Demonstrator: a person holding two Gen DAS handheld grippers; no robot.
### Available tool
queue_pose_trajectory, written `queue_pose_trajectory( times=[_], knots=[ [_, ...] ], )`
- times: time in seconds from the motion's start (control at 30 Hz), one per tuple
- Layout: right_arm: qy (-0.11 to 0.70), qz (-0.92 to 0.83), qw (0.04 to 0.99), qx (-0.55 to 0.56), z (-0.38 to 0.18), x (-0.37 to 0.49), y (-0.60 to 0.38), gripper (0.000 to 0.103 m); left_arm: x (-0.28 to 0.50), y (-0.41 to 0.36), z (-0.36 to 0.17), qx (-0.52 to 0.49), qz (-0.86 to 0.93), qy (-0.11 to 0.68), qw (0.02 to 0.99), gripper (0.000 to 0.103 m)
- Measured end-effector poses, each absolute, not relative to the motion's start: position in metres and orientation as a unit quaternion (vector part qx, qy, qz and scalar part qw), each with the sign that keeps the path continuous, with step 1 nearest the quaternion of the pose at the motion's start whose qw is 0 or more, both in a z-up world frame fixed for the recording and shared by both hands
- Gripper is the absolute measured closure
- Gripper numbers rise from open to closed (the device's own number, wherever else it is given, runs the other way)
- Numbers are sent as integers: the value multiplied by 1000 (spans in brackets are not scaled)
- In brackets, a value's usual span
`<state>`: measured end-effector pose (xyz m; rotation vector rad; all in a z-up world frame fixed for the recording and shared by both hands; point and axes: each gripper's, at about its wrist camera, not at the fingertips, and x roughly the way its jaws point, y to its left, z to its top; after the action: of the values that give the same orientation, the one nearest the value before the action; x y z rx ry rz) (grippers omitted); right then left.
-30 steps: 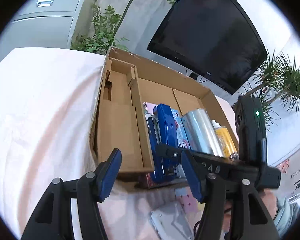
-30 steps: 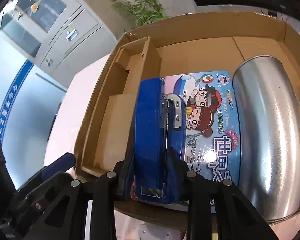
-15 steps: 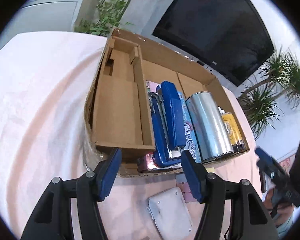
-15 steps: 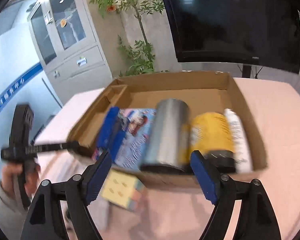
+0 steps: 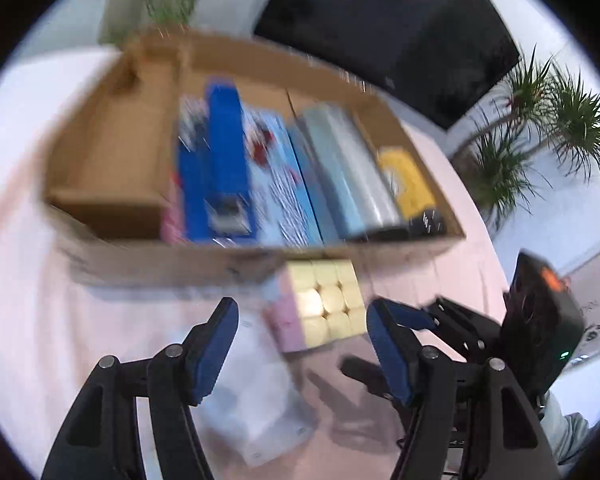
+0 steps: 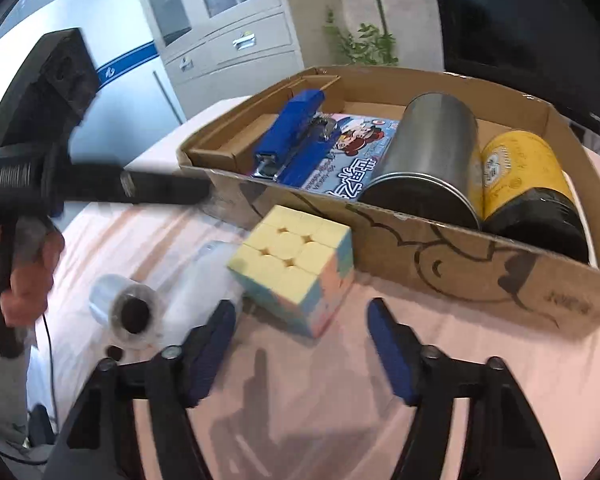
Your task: Organize rigid objects
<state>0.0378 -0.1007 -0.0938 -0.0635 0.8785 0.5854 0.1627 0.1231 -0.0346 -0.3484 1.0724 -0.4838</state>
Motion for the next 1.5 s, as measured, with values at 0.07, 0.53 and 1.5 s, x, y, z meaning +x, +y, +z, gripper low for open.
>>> queue_pose_trajectory(
  times=[0.07,0.53,1.5],
  knots=[
    [428,309,849,-23,-101,48,-99,56,173,114,-52,-176,-234,521,802,44],
    [369,311,876,-23,-49,20,-94,74,130,100,17,-153,-203,463,849,51],
    [324,257,910,-8,-15,61,-134,13,190,178,19,-104,-145,438,881,44]
  ],
)
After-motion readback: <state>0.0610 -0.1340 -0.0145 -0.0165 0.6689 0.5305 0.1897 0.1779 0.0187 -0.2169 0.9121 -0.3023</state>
